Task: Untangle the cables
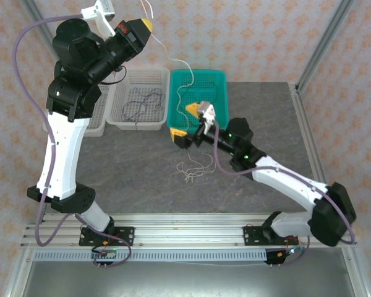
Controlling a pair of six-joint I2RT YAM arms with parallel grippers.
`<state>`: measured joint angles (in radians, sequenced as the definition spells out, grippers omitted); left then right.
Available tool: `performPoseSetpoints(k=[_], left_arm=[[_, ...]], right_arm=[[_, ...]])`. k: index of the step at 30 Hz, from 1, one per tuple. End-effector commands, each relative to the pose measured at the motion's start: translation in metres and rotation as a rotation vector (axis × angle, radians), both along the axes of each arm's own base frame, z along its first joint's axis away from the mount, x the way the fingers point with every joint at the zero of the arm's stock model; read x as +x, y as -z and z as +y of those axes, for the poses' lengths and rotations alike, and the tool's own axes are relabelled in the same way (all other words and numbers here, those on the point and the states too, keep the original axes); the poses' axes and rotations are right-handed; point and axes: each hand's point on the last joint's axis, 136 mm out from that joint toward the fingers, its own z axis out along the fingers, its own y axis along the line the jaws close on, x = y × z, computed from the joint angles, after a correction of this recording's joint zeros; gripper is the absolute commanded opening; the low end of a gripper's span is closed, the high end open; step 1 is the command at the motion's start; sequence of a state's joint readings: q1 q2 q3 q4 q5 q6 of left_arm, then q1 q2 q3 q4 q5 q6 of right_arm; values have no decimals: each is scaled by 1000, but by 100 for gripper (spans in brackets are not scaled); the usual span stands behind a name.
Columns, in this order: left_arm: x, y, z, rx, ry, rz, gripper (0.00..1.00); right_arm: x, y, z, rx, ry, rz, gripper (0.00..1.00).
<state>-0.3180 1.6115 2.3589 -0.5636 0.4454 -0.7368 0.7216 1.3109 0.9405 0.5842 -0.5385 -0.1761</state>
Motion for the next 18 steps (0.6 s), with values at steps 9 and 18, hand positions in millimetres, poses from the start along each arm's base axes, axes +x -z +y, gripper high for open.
performPoseSetpoints(k=[9,18], left_arm=[[-29,-11,6,-31,20,-49,0],[-40,27,5,-1,41,18,0]], right_arm=[[79,-89,-4,246,310,-77,88],[86,-143,-23,406,311,-58,0]])
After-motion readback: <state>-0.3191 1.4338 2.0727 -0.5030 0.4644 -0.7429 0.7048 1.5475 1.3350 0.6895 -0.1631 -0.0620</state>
